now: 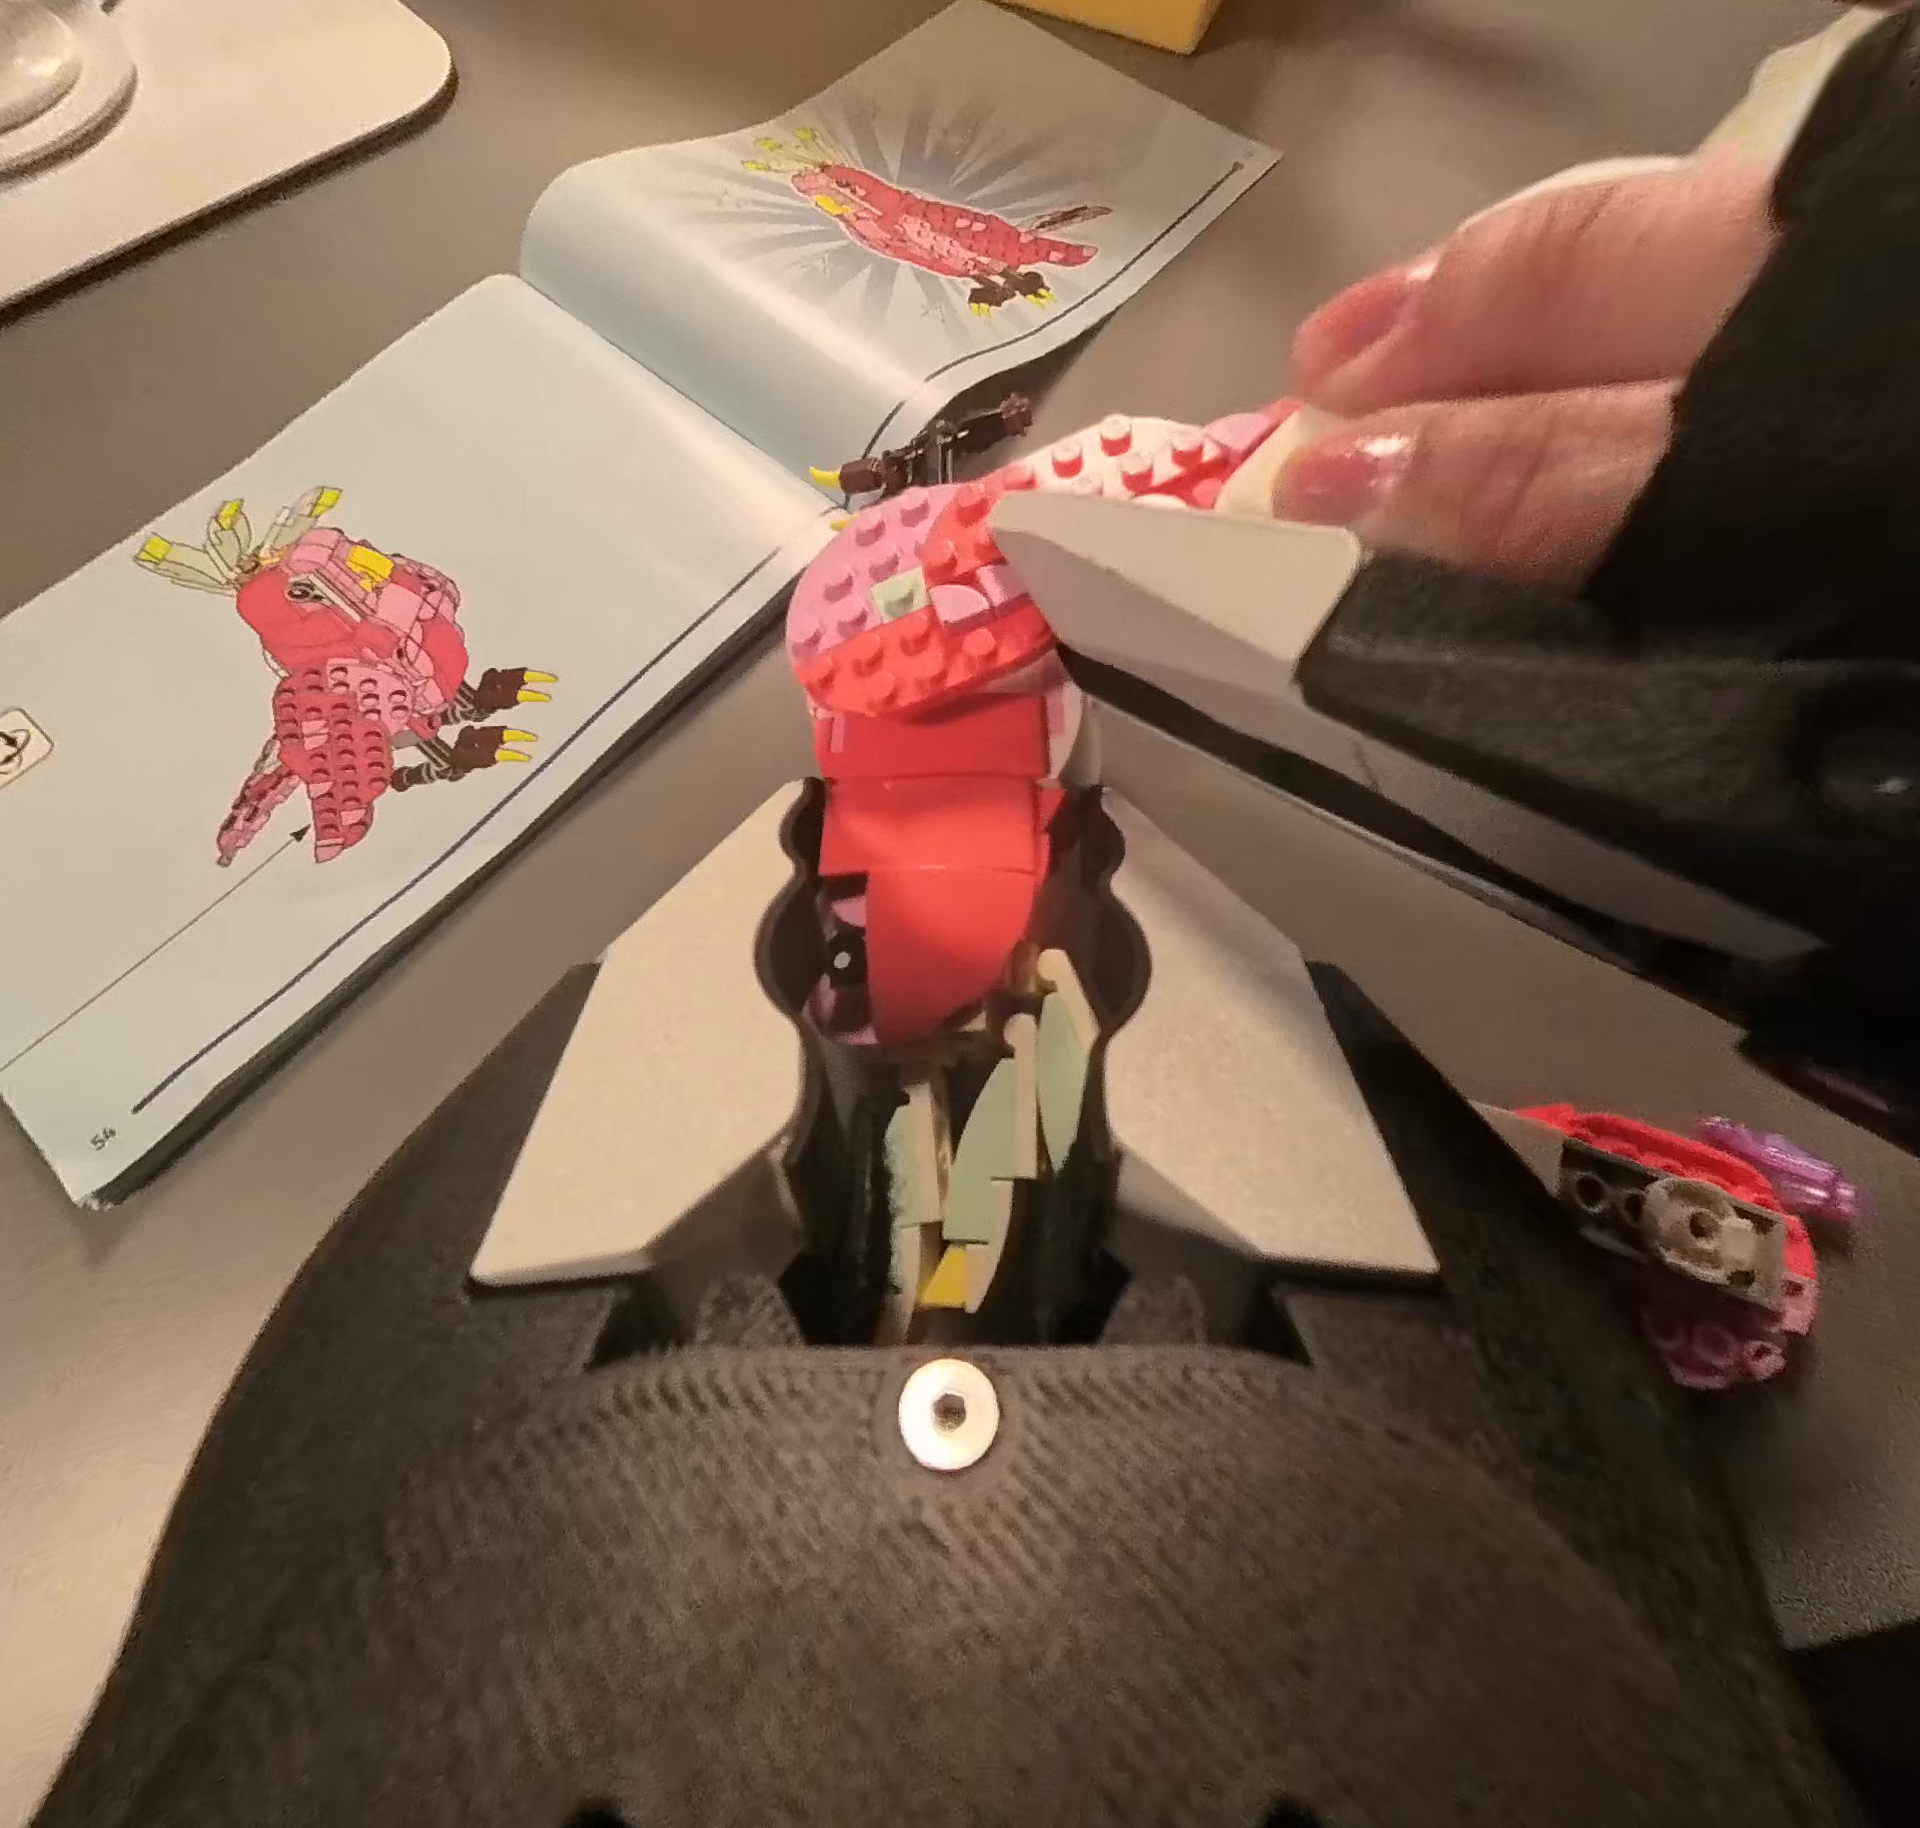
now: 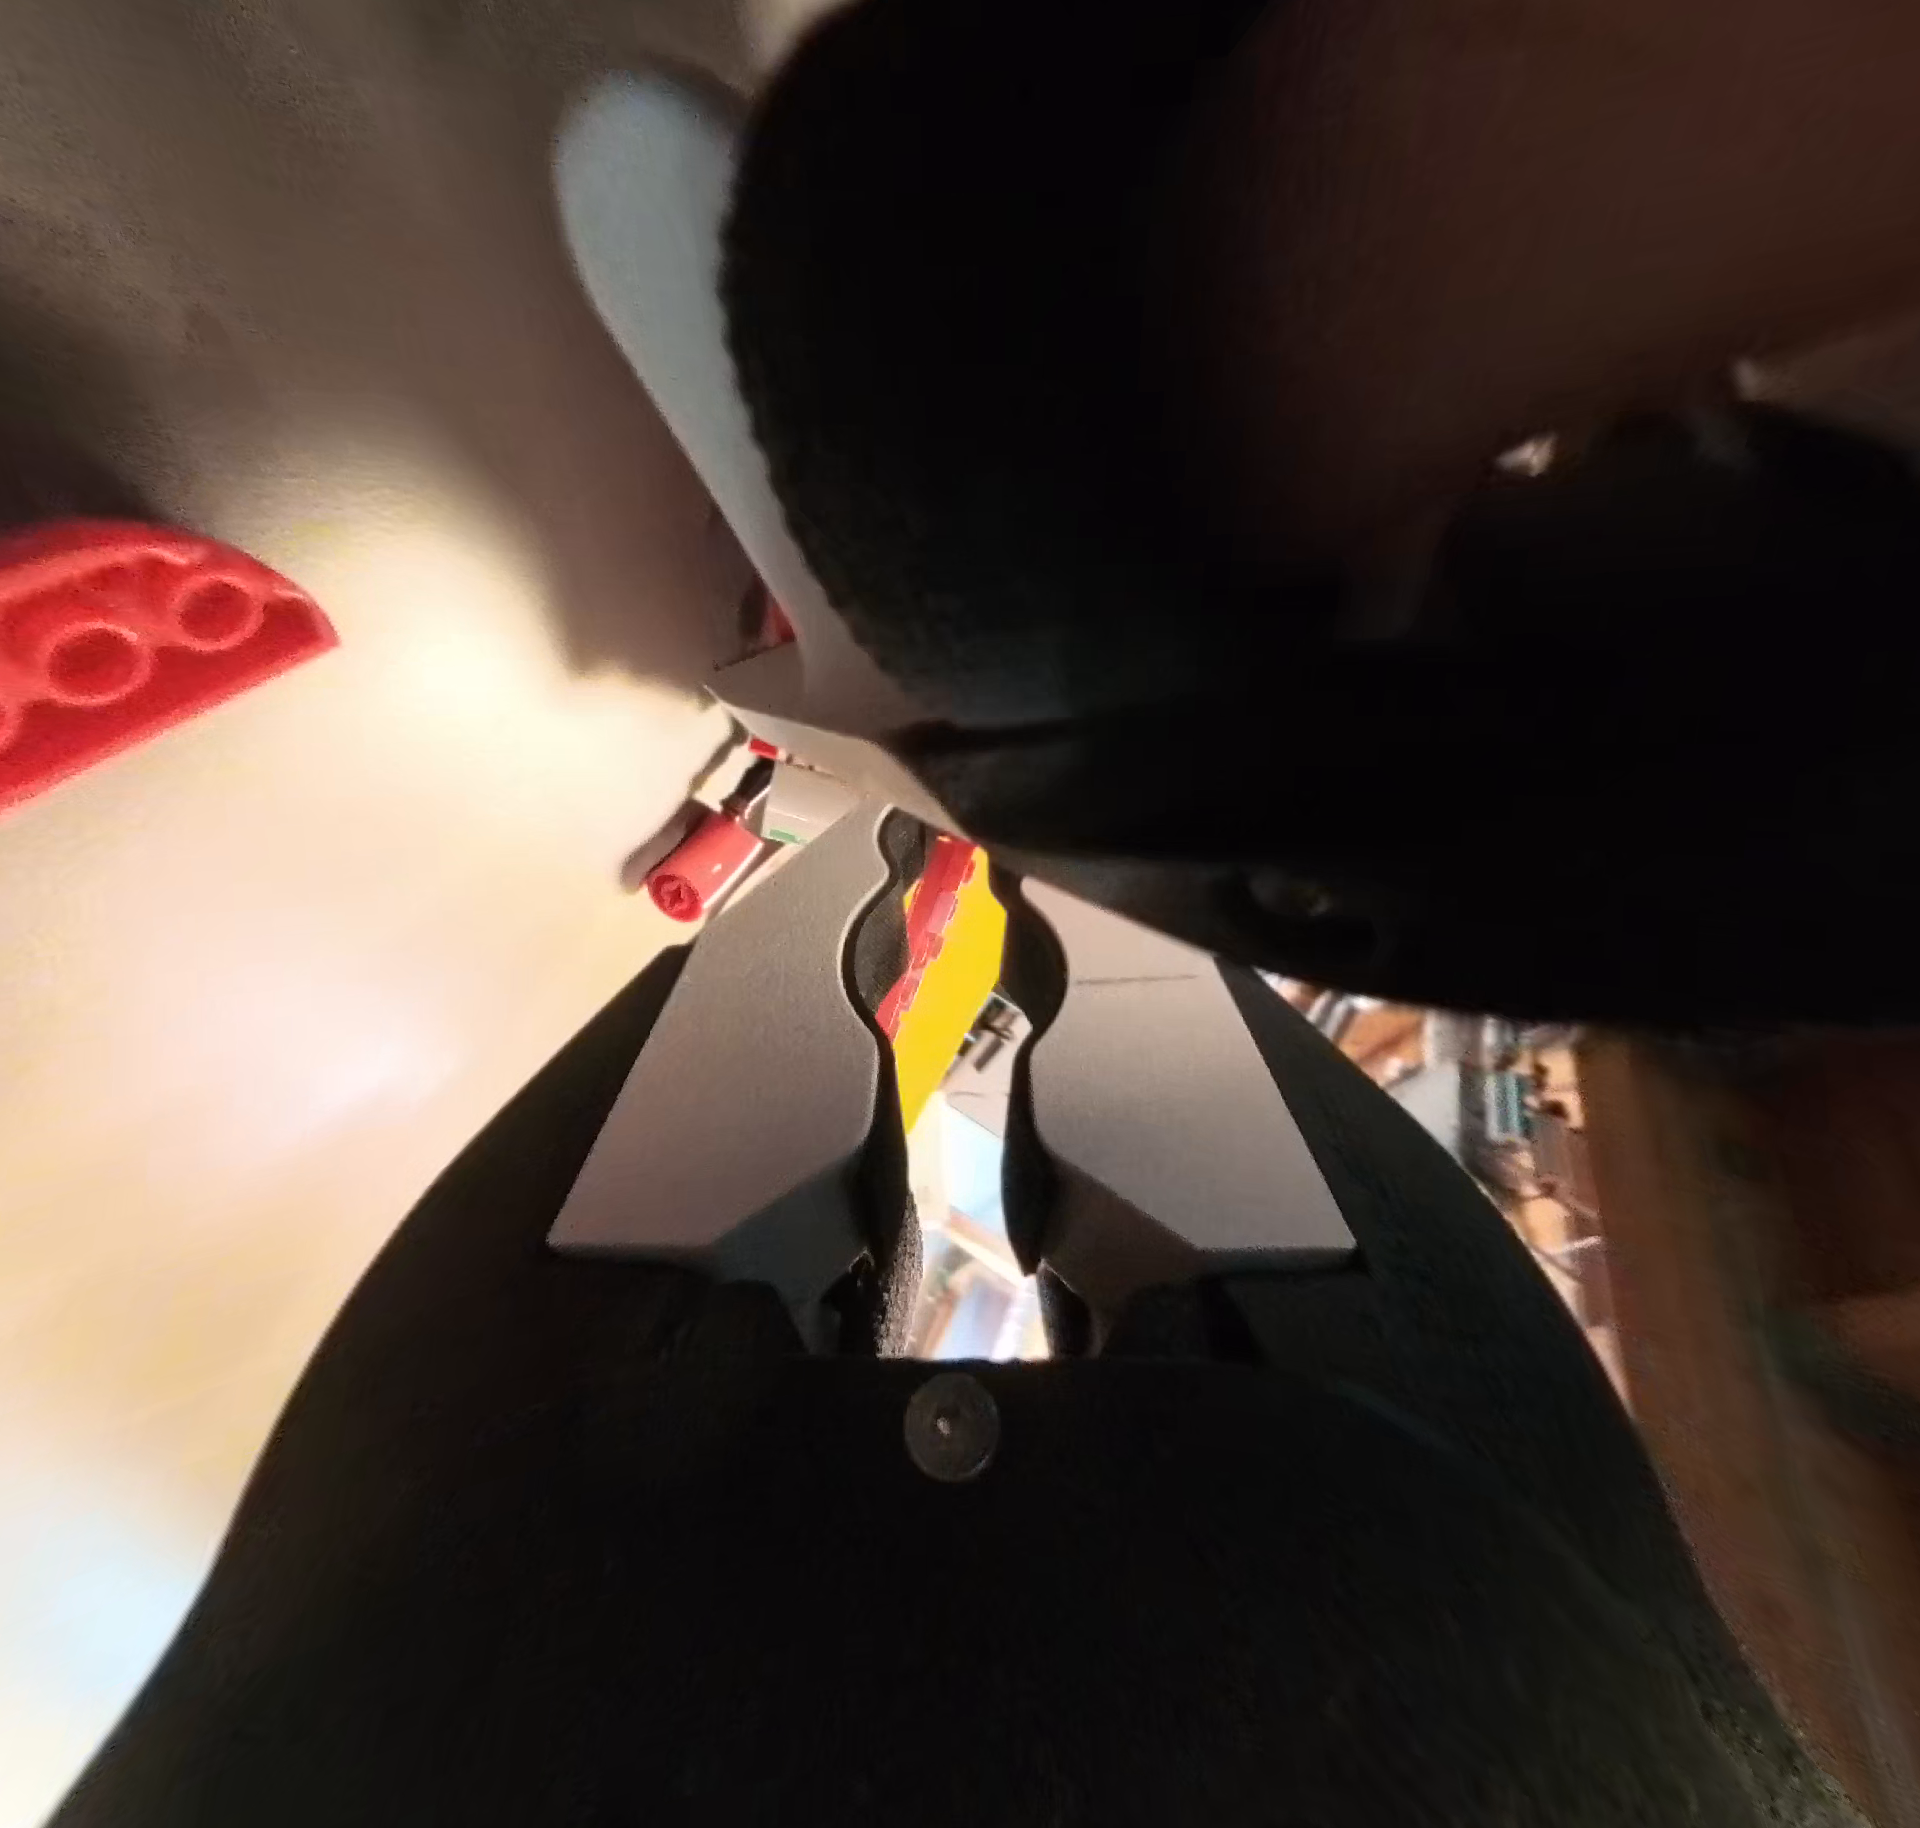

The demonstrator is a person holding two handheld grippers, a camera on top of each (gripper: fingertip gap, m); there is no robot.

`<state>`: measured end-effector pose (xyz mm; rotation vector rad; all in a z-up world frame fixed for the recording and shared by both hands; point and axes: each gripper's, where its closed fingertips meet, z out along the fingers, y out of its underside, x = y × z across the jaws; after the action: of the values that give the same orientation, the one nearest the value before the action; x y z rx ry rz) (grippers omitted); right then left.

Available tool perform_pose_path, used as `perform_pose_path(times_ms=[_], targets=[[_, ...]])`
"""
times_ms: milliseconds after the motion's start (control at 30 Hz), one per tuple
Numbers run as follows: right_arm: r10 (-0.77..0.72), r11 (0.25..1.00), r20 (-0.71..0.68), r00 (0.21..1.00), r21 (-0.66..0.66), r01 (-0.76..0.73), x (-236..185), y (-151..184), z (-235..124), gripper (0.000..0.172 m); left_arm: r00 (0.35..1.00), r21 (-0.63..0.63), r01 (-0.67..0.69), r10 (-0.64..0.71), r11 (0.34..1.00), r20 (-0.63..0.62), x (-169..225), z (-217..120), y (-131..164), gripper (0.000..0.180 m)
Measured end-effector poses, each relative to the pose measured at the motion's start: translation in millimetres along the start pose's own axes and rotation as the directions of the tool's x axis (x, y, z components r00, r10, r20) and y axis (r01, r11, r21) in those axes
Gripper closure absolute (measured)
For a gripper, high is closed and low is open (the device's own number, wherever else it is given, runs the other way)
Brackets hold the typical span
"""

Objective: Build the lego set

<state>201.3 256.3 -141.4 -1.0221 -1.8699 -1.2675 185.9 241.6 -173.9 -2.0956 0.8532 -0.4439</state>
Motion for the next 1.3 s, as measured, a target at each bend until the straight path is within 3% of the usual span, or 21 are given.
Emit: perform_pose_path(times_ms=[200,433,733,967,1300], targets=[[0.084,0.996,0.091,0.992,0.030,-0.087,0.1,0.6,-1.3,0.163,1.000,0.021,-0.009,0.009,1.000,0.009,1.0,-1.7,-4.0,0.135],[0.000,0.998,-0.025,1.000,0.056,0.001,1.1,-2.5,-4.6,0.163,1.000,0.022,0.016,-0.016,1.000,-0.013,1.8,-1.6,-3.0,0.135],[0.099,0.992,0.061,0.993,0.068,-0.103,-2.9,0.7,-3.1,0.163,1.000,0.020,0.026,-0.025,0.999,-0.018,2.6,-0.4,-2.7,0.135],[0.055,0.997,0.056,0.997,0.046,-0.058,-5.9,-0.5,-4.5,0.163,1.000,0.018,0.024,-0.023,1.000,-0.016,3.2,0.0,-2.4,0.135],[-0.132,0.991,-0.020,0.991,0.022,0.132,-8.3,-5.0,-6.5,0.164,0.999,0.019,0.034,-0.033,0.999,-0.018,2.9,0.0,-3.1,0.135]])
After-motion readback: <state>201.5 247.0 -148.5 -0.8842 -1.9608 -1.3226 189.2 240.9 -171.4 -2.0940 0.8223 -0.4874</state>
